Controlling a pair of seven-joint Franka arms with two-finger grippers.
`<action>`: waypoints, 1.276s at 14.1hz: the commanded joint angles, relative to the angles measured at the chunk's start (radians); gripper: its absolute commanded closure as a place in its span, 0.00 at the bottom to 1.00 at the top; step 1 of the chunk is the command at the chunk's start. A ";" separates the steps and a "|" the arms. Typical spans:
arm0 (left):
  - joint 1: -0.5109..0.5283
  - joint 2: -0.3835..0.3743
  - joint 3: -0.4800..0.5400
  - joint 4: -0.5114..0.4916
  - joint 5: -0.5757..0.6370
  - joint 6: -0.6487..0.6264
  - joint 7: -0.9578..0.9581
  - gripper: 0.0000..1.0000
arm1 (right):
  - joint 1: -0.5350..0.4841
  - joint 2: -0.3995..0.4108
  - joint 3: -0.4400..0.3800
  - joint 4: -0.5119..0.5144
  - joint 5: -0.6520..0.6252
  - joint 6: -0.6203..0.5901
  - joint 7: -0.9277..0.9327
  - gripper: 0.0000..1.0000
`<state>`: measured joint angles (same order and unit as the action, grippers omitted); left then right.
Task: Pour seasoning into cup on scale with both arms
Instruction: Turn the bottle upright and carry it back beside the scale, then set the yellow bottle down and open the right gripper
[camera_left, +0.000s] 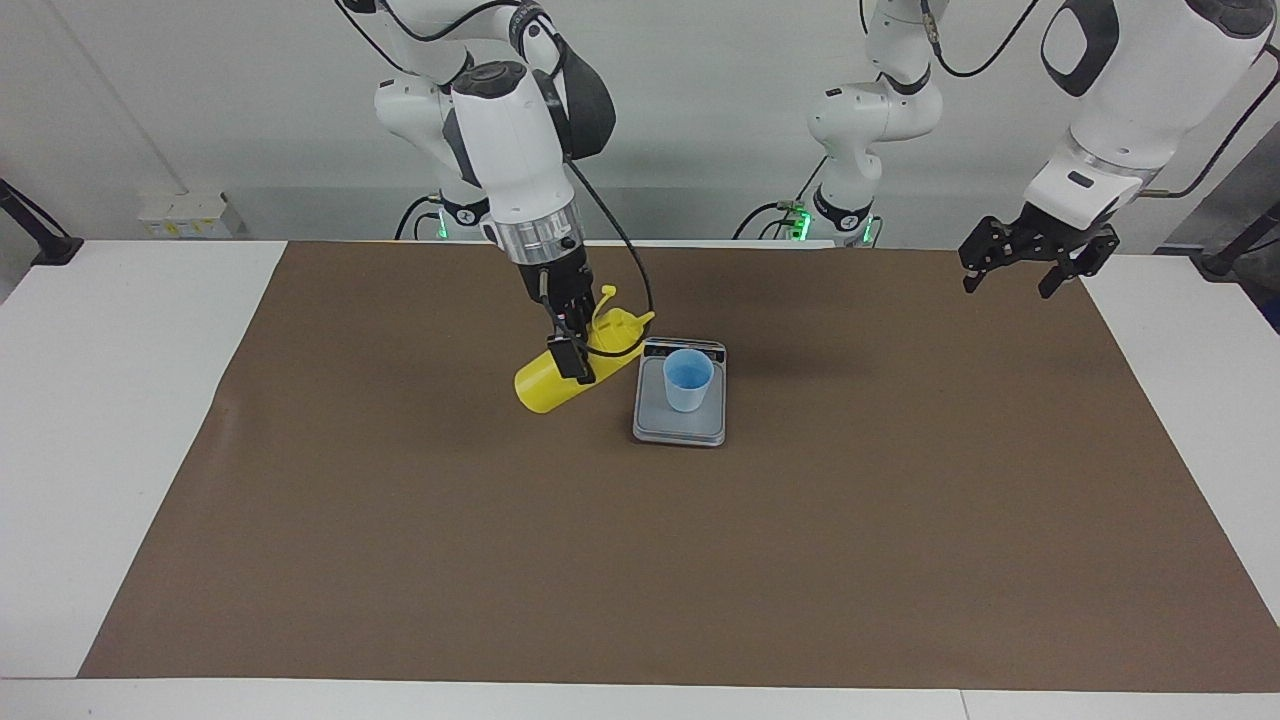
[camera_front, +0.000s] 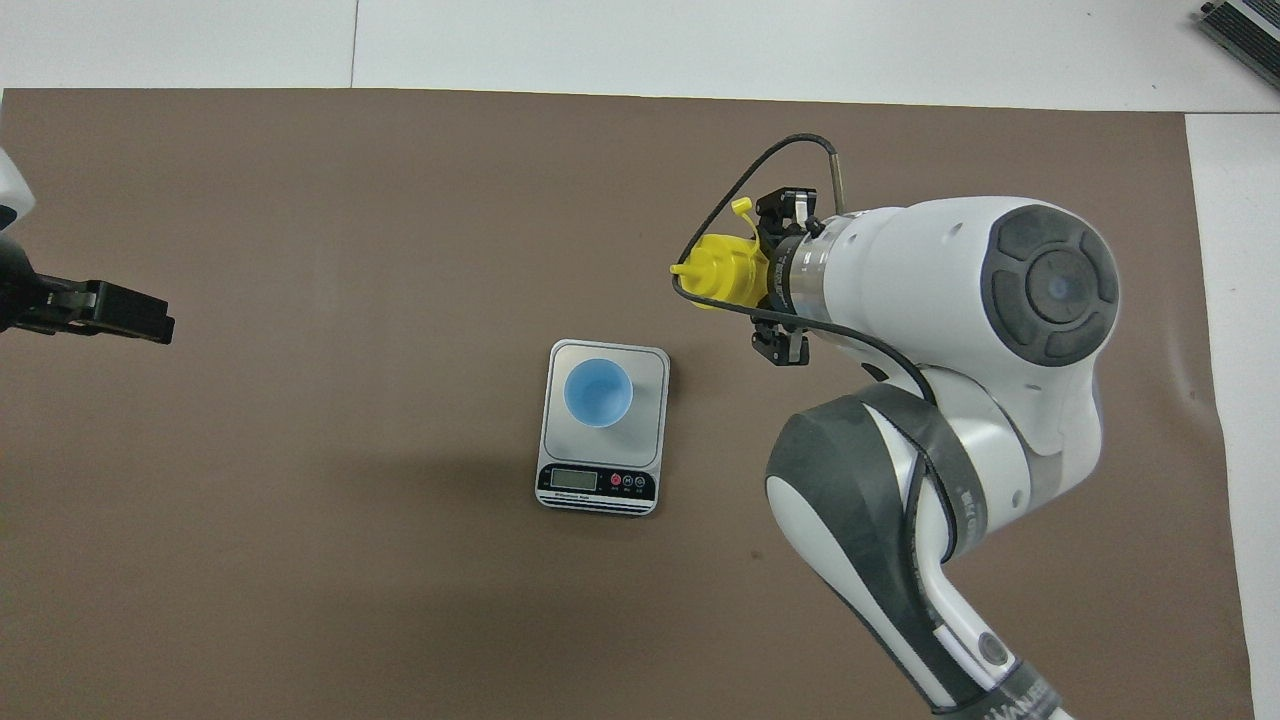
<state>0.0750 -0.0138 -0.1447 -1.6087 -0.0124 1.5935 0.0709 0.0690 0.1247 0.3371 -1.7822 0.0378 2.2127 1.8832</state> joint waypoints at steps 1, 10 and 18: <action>0.017 -0.017 -0.012 -0.013 0.012 0.000 -0.010 0.00 | -0.064 -0.054 0.020 -0.077 0.028 -0.059 -0.246 1.00; 0.017 -0.017 -0.012 -0.013 0.012 0.000 -0.010 0.00 | -0.300 -0.077 0.019 -0.129 0.028 -0.365 -1.102 1.00; 0.017 -0.015 -0.012 -0.013 0.012 0.000 -0.010 0.00 | -0.527 0.055 0.013 -0.109 0.334 -0.489 -1.213 1.00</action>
<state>0.0750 -0.0138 -0.1447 -1.6087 -0.0124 1.5935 0.0707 -0.3988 0.1390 0.3358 -1.9081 0.2779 1.7454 0.6711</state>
